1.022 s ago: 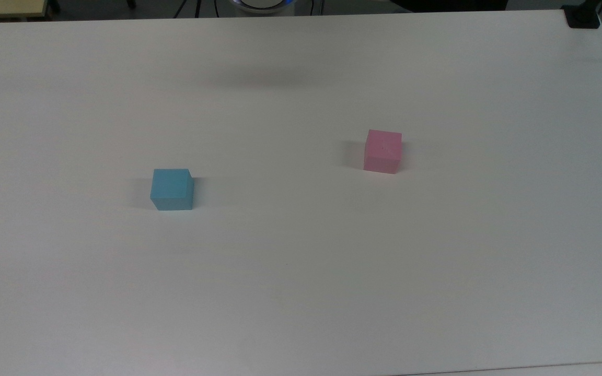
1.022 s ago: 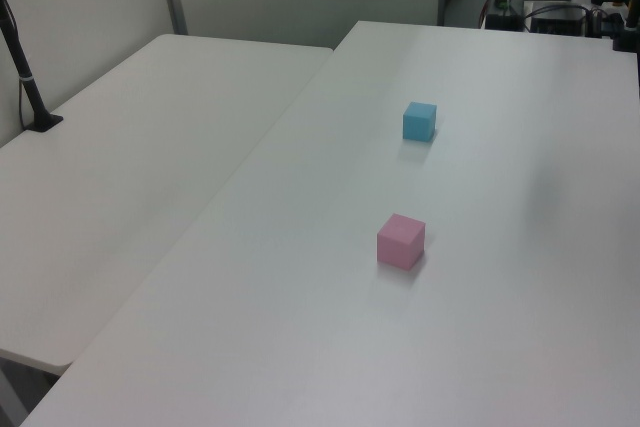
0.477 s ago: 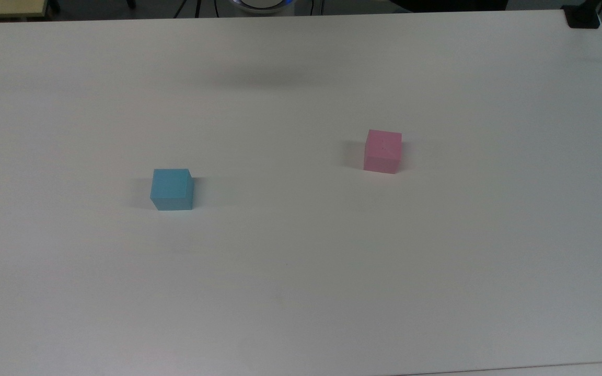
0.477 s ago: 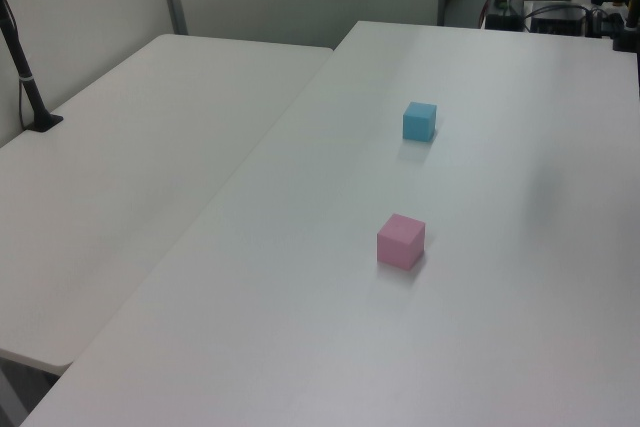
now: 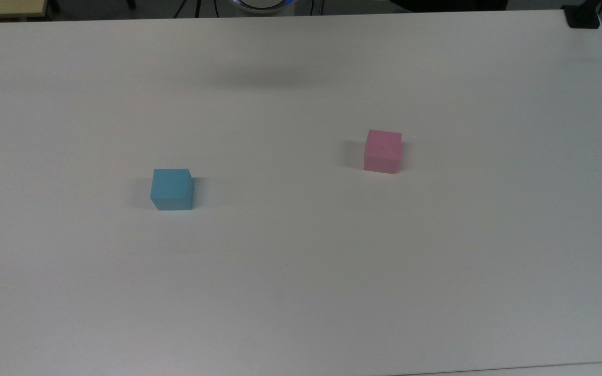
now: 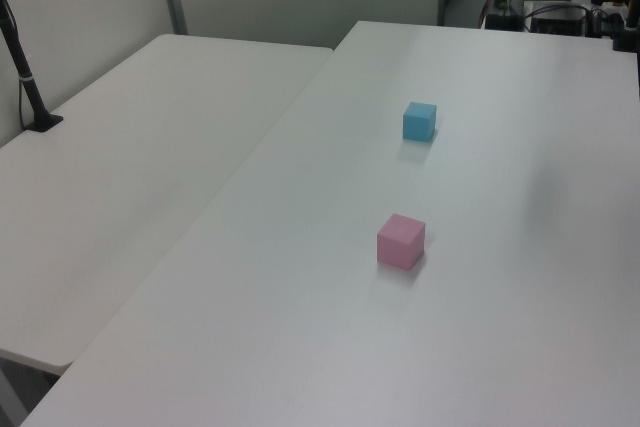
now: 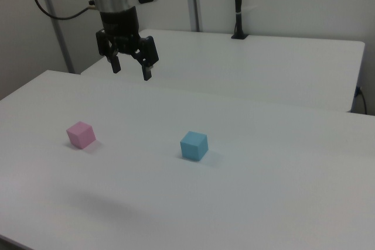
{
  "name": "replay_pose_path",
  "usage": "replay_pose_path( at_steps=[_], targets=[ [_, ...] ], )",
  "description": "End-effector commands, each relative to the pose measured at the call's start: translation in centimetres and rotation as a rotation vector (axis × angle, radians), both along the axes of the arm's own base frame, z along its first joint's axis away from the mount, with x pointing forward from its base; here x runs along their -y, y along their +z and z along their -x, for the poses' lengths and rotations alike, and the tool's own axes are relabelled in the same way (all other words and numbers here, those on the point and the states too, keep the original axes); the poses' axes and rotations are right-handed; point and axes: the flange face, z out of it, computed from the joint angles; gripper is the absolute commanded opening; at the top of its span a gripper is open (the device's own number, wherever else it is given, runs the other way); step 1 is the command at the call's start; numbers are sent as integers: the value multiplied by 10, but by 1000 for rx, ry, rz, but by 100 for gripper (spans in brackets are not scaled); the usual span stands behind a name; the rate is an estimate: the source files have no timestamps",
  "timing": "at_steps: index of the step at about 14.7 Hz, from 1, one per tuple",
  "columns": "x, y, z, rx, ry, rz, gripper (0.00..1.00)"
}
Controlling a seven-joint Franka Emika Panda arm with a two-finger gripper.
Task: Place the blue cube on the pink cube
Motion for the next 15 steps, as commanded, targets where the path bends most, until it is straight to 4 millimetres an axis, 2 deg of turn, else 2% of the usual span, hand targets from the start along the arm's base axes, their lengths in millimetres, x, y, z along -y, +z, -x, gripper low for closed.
replay_pose_path(
  at_steps=[1, 15],
  targets=[
    [-1, 4, 5, 29, 16, -21, 100],
    [0, 2, 5, 21, 25, -22, 100]
  ],
)
